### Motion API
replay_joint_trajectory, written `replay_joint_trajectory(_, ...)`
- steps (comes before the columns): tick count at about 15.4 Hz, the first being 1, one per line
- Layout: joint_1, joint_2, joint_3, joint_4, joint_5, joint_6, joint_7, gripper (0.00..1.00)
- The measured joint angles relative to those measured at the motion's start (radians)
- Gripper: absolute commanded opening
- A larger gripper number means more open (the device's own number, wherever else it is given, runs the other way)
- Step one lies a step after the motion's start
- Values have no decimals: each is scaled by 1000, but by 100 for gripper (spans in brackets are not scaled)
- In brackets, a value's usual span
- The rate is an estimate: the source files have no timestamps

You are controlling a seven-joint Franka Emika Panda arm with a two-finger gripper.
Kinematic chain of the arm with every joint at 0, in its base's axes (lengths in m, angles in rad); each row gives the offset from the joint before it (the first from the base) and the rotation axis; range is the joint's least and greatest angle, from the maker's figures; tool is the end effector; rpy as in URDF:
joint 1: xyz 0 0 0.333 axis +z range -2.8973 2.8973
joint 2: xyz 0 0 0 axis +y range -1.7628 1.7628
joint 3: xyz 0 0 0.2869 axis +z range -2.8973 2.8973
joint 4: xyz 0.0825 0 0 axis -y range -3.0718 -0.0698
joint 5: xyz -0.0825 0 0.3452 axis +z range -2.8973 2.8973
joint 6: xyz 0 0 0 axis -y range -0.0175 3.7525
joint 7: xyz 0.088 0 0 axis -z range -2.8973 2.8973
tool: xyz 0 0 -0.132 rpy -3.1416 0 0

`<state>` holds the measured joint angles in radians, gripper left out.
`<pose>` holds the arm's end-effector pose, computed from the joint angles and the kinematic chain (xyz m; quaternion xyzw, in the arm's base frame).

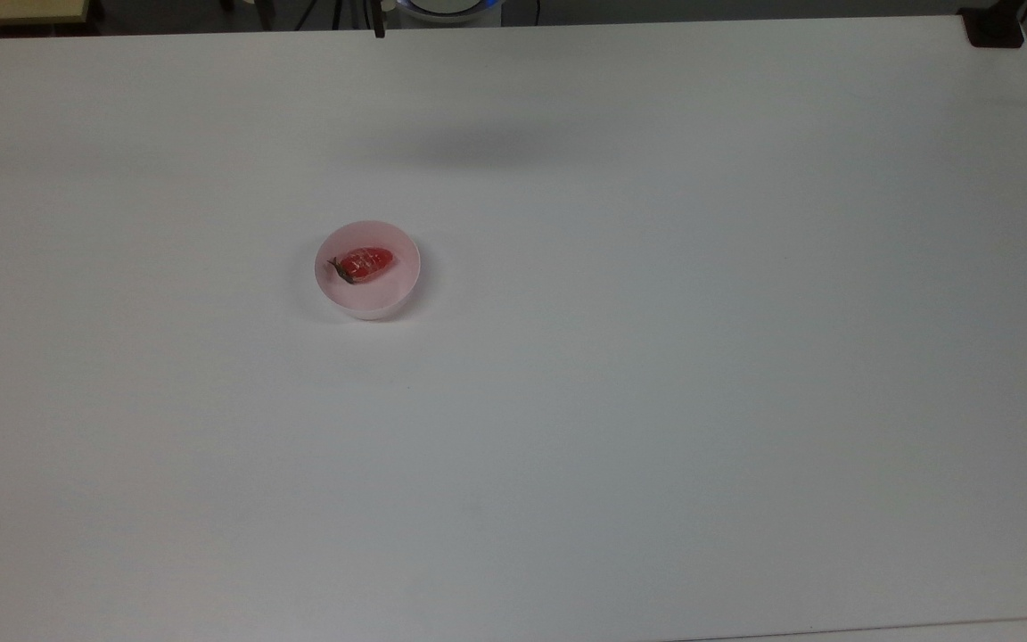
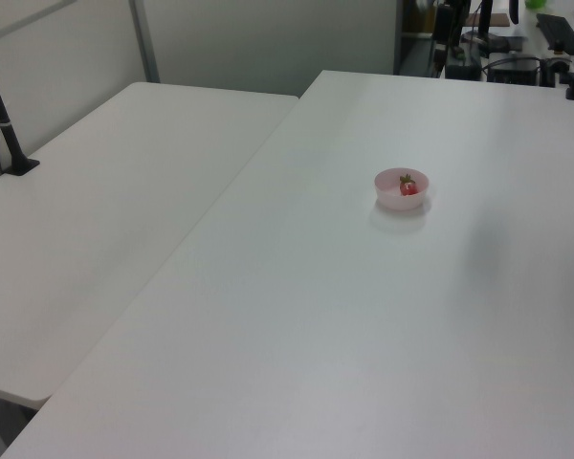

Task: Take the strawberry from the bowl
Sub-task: 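Move the gripper toward the pink bowl with the strawberry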

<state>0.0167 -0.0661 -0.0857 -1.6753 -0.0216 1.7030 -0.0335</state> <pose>0.5100 -0.0391 0.5706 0.9987 -0.0168 0.0463 0.0103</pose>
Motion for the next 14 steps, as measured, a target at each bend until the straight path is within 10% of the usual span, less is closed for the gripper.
replay_joint_trajectory(14,-2,0,0,-7,0,-3,-19,100)
